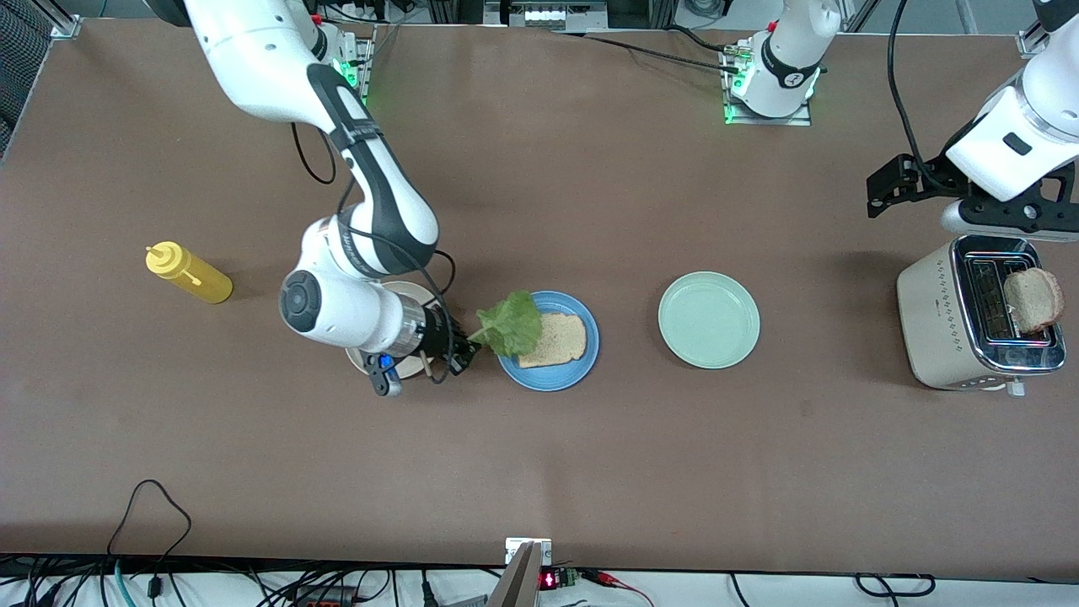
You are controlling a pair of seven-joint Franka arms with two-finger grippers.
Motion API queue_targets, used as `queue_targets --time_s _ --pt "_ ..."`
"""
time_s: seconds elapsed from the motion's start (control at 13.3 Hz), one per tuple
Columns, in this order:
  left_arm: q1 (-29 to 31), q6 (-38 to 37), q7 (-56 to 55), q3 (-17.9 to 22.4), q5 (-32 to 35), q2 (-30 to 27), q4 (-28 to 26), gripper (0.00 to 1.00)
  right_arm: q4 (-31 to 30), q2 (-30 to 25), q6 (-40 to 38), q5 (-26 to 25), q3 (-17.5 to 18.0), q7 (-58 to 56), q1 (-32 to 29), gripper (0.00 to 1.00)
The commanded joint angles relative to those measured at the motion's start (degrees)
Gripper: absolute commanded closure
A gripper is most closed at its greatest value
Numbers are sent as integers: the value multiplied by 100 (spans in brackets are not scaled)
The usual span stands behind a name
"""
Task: Make sandwich in blue plate with both arms
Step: 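Lay the lettuce leaf on the bread with the right gripper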
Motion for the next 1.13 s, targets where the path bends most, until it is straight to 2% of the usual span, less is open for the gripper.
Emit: queue_targets --time_s 0.0,0.38,0.53,0.68,0.83,0.9,0.98,1.05 --pt "27 28 11 -33 -70 -181 -158 0 268 443 497 404 -7 226 258 100" --pt "35 -16 11 2 -61 -172 -166 0 241 708 630 466 -7 288 602 100" --pt "35 -16 11 20 -61 -163 -158 0 232 725 630 458 -7 288 602 93" --pt "35 -16 3 20 -61 -163 -166 0 232 761 630 449 -7 244 602 49" --pt "35 2 3 20 -61 -146 -158 0 241 743 621 431 -16 191 584 18" --pt "35 2 3 20 -70 -145 -157 0 250 708 604 405 -33 182 575 5" --pt "35 -7 3 20 -61 -145 -157 0 250 682 569 387 -51 182 575 0" --pt "27 -7 3 20 -61 -145 -157 0 259 638 551 344 -69 156 532 0"
